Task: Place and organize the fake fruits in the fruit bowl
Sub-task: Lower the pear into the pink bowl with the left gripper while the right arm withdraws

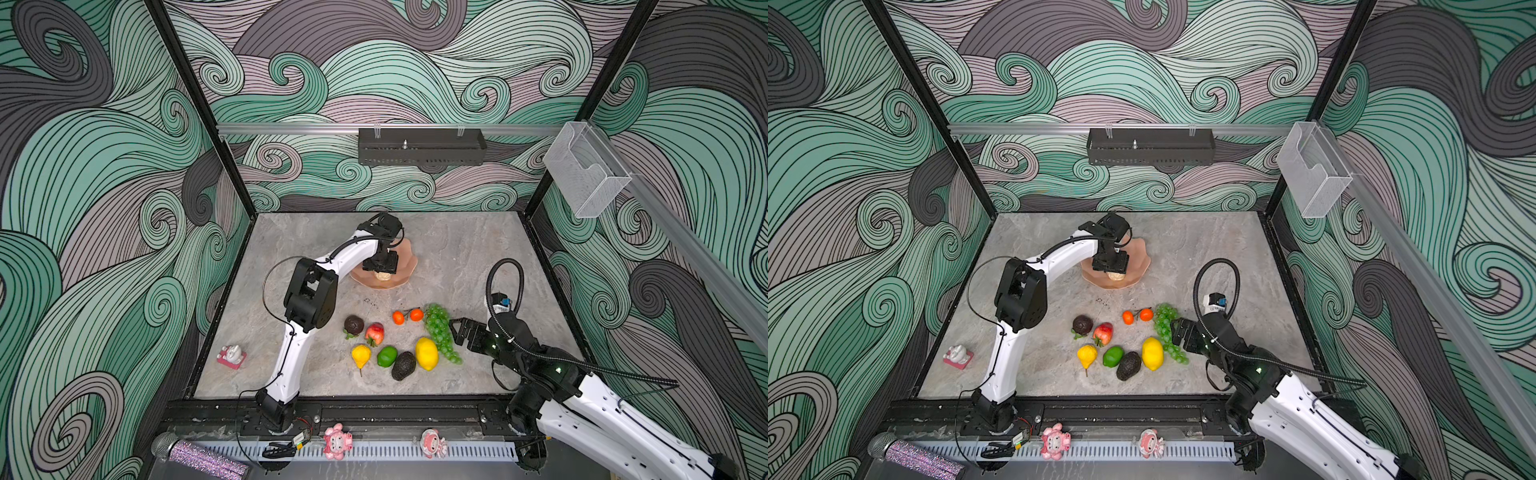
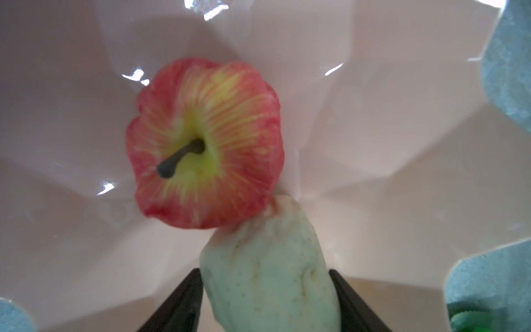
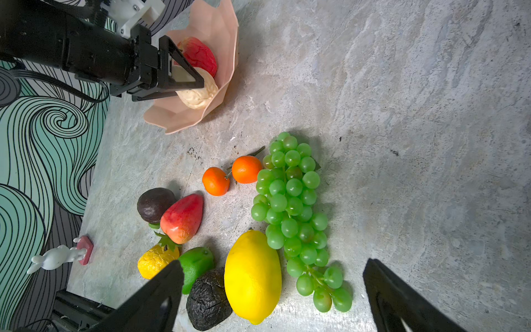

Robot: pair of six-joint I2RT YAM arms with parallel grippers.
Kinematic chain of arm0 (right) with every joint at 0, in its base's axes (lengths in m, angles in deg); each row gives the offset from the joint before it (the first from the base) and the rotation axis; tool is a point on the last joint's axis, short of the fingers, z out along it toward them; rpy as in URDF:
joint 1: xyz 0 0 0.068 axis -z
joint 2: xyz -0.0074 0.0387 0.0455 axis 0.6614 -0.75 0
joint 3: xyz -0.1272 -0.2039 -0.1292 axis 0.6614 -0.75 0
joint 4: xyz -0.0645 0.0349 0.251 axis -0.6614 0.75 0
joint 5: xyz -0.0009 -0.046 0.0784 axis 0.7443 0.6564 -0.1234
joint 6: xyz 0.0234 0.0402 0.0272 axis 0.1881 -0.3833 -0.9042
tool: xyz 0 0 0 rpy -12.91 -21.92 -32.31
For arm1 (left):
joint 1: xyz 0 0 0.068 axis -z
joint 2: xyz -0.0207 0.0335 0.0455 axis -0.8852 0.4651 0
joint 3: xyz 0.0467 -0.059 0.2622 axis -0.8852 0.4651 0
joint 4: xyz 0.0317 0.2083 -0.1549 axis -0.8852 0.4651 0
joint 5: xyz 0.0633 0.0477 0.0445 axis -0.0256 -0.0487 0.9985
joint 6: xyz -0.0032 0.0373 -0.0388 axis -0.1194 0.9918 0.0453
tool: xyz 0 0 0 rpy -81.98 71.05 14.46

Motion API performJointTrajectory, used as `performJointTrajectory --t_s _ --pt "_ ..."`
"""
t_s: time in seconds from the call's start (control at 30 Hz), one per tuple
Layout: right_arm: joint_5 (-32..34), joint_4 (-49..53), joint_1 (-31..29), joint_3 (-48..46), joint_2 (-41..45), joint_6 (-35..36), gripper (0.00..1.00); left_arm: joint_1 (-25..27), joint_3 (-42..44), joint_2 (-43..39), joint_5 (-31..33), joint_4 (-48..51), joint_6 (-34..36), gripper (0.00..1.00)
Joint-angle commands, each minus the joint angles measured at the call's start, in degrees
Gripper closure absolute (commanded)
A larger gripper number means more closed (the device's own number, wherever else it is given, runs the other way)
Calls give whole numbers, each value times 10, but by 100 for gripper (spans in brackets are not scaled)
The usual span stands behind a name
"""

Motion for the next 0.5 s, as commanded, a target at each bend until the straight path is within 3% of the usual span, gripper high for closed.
performJointTrajectory --t_s 0.0,0.47 --pt "-4 3 1 0 -4 -2 2 -6 -12 5 1 6 -9 29" --pt "-4 3 1 5 -14 0 2 -7 -10 1 -21 -2 -11 22"
